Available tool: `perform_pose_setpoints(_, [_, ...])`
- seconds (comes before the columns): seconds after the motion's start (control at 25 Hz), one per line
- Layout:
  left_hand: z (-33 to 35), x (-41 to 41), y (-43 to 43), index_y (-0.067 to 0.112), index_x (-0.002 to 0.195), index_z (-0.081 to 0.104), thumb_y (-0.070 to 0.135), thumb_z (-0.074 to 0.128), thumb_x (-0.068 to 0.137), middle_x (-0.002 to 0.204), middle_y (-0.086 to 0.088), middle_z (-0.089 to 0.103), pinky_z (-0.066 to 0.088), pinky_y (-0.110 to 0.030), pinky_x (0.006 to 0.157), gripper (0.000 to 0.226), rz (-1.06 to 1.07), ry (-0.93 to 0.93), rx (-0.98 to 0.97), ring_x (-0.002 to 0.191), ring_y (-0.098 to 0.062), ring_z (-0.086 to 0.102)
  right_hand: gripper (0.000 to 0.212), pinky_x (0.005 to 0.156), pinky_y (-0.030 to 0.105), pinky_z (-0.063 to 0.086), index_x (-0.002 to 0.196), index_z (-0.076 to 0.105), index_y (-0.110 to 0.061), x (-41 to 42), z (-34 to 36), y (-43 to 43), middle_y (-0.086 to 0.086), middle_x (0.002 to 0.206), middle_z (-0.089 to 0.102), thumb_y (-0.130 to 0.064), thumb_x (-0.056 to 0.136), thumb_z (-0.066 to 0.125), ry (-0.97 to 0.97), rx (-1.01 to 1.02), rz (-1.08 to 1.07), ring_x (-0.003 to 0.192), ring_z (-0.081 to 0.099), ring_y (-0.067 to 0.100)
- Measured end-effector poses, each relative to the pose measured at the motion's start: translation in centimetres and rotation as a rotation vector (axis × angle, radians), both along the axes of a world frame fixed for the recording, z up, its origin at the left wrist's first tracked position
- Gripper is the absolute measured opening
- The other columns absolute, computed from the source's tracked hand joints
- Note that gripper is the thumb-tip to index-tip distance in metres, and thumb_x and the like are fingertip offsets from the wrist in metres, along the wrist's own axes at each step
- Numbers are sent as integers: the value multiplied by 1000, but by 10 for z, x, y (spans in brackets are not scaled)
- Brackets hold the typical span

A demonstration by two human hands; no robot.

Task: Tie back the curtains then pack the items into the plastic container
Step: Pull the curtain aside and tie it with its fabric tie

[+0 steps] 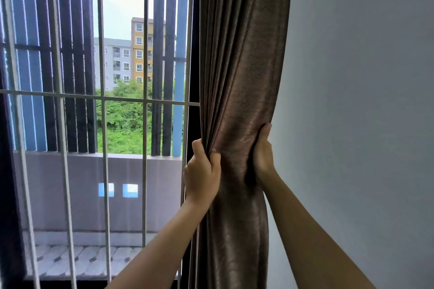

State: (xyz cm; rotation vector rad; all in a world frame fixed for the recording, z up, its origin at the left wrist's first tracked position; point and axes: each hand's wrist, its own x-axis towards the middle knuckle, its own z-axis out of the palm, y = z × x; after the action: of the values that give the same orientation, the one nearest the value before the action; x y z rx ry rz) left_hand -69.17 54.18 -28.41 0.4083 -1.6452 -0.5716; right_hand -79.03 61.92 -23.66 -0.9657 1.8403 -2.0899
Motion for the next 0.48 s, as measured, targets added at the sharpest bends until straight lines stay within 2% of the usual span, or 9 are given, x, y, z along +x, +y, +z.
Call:
perform_pose_setpoints(0.04, [-3,2,2,-2,105,45,19,44,95,54,8,41,33,-22,42,23,20,-7,-38,44,-21,51,73,113,40,28,142,35,-20,0,0,0,5,145,43,-62,91,5,2,2,-24,132,43,25])
perform_pose_setpoints(0.12, [-7,6,7,-4,106,47,31,40,96,53,12,39,27,-8,39,37,13,13,-129,39,-9,46,72,113,42,29,142,35,-20,-2,0,-2,5,144,44,-62,91,7,-31,8,8,132,44,26])
perform_pose_setpoints(0.2, [-8,11,9,-4,106,49,35,35,94,52,13,39,26,-6,37,43,14,14,-188,38,-4,40,71,114,44,30,141,37,-21,-3,0,-3,6,144,46,-62,91,8,-49,16,42,131,45,26])
perform_pose_setpoints(0.36, [-8,13,-6,-6,111,50,33,44,96,56,3,45,30,-19,43,42,110,11,-161,43,-15,46,60,113,36,27,141,35,-20,6,-5,-2,3,146,42,-51,97,9,79,45,-29,134,41,23])
perform_pose_setpoints(0.48, [-8,10,-7,-6,113,48,23,43,96,60,-6,51,39,-26,46,34,124,-5,-100,49,-26,54,53,110,38,33,131,43,-17,15,-14,-4,5,136,50,-46,99,12,195,102,-201,125,49,25])
